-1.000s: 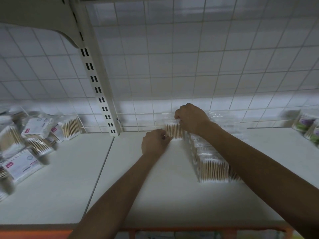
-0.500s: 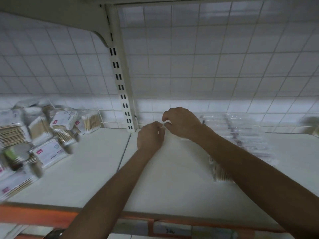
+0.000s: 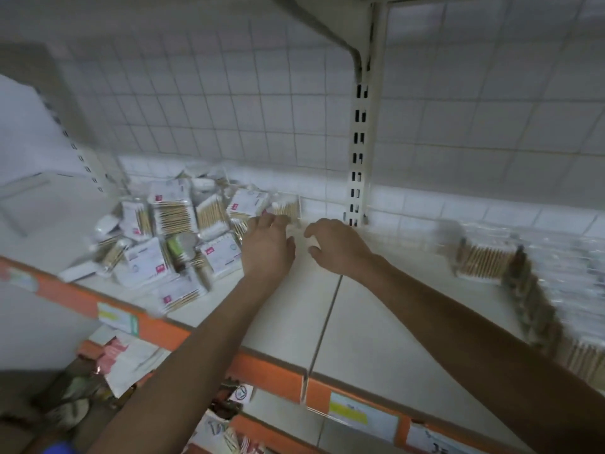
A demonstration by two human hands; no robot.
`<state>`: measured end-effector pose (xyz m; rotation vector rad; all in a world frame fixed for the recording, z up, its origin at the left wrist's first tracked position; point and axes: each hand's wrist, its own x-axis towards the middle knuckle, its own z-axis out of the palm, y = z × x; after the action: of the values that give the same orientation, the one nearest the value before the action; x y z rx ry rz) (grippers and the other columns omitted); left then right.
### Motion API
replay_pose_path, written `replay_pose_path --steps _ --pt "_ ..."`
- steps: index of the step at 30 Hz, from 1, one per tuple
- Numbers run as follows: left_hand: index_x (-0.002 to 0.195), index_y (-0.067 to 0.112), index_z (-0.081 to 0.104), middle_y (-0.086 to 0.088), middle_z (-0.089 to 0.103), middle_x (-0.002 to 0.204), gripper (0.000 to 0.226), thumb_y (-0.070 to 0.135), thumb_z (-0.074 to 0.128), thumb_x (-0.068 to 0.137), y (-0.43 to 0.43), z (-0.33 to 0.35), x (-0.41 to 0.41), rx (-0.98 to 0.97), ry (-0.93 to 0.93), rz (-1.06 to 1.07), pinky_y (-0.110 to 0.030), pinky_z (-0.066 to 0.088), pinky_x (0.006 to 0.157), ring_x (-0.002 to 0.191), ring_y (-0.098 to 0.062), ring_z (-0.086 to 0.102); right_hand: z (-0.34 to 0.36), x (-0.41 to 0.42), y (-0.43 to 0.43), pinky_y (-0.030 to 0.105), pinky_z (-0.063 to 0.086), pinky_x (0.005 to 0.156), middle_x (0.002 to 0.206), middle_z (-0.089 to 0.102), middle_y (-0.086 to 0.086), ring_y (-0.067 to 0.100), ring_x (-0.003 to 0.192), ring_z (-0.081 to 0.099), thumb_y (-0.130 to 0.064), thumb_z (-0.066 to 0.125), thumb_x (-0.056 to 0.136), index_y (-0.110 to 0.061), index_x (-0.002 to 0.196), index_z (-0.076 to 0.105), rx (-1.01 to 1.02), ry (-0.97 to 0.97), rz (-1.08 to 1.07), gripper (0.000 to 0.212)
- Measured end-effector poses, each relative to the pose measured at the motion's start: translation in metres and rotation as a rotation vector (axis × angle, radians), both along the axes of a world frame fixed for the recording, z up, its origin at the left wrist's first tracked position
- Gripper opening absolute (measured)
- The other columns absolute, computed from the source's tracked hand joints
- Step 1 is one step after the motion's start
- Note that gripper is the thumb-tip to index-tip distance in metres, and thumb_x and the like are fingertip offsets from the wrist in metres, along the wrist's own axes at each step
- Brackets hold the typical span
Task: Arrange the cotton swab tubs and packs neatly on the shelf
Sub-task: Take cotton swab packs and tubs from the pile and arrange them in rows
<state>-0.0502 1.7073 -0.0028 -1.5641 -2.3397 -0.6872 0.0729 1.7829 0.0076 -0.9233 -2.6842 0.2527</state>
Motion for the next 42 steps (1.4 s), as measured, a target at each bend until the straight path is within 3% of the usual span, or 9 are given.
replay_pose_path --steps 6,13,17,20,24,28,33,37,42 --pt "0.131 0.010 0.044 -0.013 0.047 0.134 0.046 0.020 0.054 0.088 0.009 -0.001 -0.062 -0.098 0.078 0.104 -0.039 0.036 0.100 0.126 -0.032 0.037 -0.008 -0.058 0.014 0.036 0.040 0.097 0.135 0.045 0.007 0.027 0.119 0.042 -0.012 0.055 0.088 -0.008 0.128 0.046 0.050 0.085 -0.008 0.041" --pt "0.132 0.011 0.037 -0.014 0.041 0.137 0.050 0.030 0.051 0.088 0.025 0.006 -0.099 -0.187 0.148 0.074 -0.038 0.034 0.103 0.127 -0.032 0.035 -0.004 -0.104 0.038 0.041 0.030 0.111 0.156 0.015 0.007 0.030 0.140 0.024 -0.007 0.063 0.084 -0.011 0.148 0.017 -0.050 0.078 0.011 0.079" --pt "0.132 0.016 0.038 -0.010 0.045 0.134 0.044 0.032 0.047 0.092 0.028 0.003 -0.102 -0.192 0.170 0.071 -0.040 0.035 0.096 0.124 -0.031 0.038 -0.009 -0.115 0.041 0.041 0.038 0.104 0.153 0.022 0.011 0.033 0.131 0.035 -0.010 0.064 0.083 -0.012 0.150 0.002 -0.144 0.046 -0.026 0.091" --pt "0.132 0.019 0.040 -0.007 0.047 0.132 0.042 0.028 0.048 0.091 0.026 -0.002 -0.104 -0.165 0.194 0.059 -0.039 0.037 0.093 0.120 -0.029 0.042 -0.018 -0.115 0.040 0.037 0.043 0.097 0.143 0.028 0.013 0.034 0.120 0.044 -0.013 0.064 0.083 -0.010 0.147 0.017 -0.099 0.101 -0.093 0.080" --pt "0.126 0.014 0.053 -0.009 0.058 0.122 0.048 0.014 0.066 0.080 0.020 -0.005 -0.103 -0.084 0.225 -0.012 -0.042 0.046 0.084 0.112 -0.034 0.052 -0.024 -0.104 0.033 0.034 0.048 0.087 0.127 0.037 0.012 0.030 0.098 0.056 -0.019 0.063 0.087 -0.007 0.122 0.051 -0.086 0.203 -0.148 0.040" --pt "0.113 0.005 0.063 -0.012 0.067 0.106 0.042 0.002 0.068 0.071 0.013 -0.014 -0.091 0.109 0.299 -0.147 -0.039 0.055 0.077 0.098 -0.035 0.062 -0.021 -0.085 0.017 0.031 0.047 0.075 0.117 0.041 0.005 0.025 0.087 0.059 -0.014 0.057 0.091 -0.010 0.101 0.059 -0.075 0.323 -0.181 0.011" --pt "0.118 0.001 0.062 -0.013 0.066 0.112 0.051 -0.005 0.073 0.069 -0.003 -0.031 -0.061 0.165 0.284 -0.206 -0.037 0.054 0.081 0.099 -0.032 0.064 -0.017 -0.042 0.003 0.026 0.043 0.077 0.118 0.043 0.000 0.016 0.097 0.054 -0.004 0.057 0.086 -0.014 0.109 0.054 -0.151 0.444 -0.190 0.026" --pt "0.114 0.003 0.064 -0.012 0.068 0.107 0.052 -0.002 0.079 0.064 -0.005 -0.035 -0.038 0.102 0.277 -0.233 -0.035 0.055 0.069 0.091 -0.031 0.065 -0.016 -0.001 0.001 0.019 0.033 0.081 0.127 0.040 -0.002 0.010 0.105 0.046 0.001 0.054 0.081 -0.019 0.121 0.051 -0.252 0.445 -0.234 0.045" --pt "0.108 0.003 0.066 -0.013 0.069 0.098 0.051 0.003 0.083 0.060 -0.004 -0.046 0.000 0.002 0.251 -0.312 -0.033 0.055 0.057 0.079 -0.031 0.066 -0.009 0.044 0.001 0.019 0.033 0.089 0.132 0.045 0.007 0.021 0.117 0.046 -0.001 0.052 0.081 -0.021 0.131 0.048 -0.300 0.369 -0.334 0.054"
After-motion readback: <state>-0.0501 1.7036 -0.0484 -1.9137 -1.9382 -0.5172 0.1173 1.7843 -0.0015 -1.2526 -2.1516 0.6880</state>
